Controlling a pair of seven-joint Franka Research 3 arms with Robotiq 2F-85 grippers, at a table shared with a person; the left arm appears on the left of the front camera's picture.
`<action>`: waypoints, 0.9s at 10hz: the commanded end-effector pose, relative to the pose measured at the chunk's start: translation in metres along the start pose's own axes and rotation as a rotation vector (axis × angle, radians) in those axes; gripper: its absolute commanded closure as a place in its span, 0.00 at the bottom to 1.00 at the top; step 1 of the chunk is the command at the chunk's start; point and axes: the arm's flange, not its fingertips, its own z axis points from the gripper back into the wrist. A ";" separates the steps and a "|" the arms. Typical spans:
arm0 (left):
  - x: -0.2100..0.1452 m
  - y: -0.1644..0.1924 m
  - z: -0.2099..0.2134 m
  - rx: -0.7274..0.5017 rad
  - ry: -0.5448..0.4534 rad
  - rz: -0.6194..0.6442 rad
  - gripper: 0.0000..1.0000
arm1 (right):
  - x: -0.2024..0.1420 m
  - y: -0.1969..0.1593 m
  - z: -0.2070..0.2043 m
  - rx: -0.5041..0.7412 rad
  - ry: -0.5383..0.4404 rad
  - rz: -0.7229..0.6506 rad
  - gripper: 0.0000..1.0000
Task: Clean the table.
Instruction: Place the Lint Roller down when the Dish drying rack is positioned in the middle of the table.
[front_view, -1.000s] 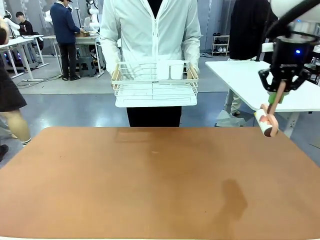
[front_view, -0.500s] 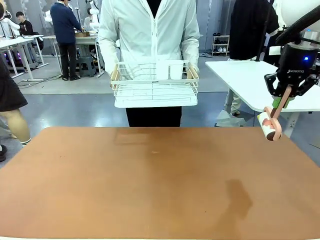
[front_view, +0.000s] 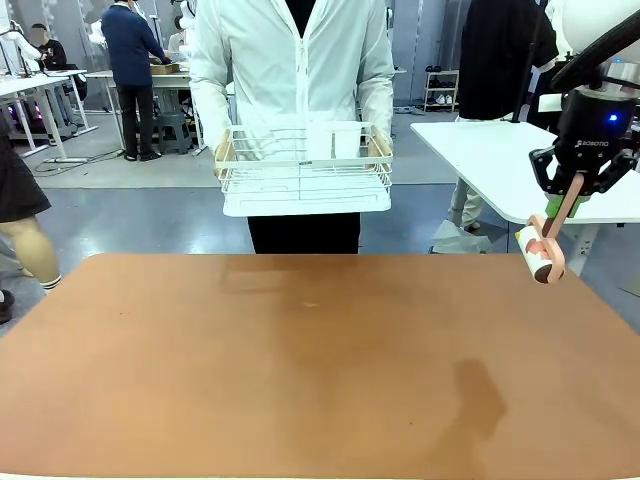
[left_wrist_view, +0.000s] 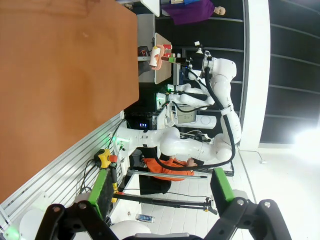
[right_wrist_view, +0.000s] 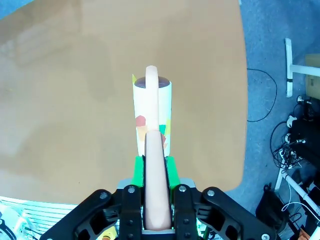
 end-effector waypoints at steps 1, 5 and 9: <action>-0.003 -0.001 0.001 -0.009 0.000 -0.005 0.00 | 0.002 0.002 0.004 -0.010 0.001 -0.009 0.79; -0.003 -0.001 0.001 -0.009 0.000 -0.005 0.00 | 0.002 0.002 0.004 -0.010 0.001 -0.009 0.79; -0.003 -0.001 0.001 -0.009 0.000 -0.005 0.00 | 0.002 0.002 0.004 -0.010 0.001 -0.009 0.79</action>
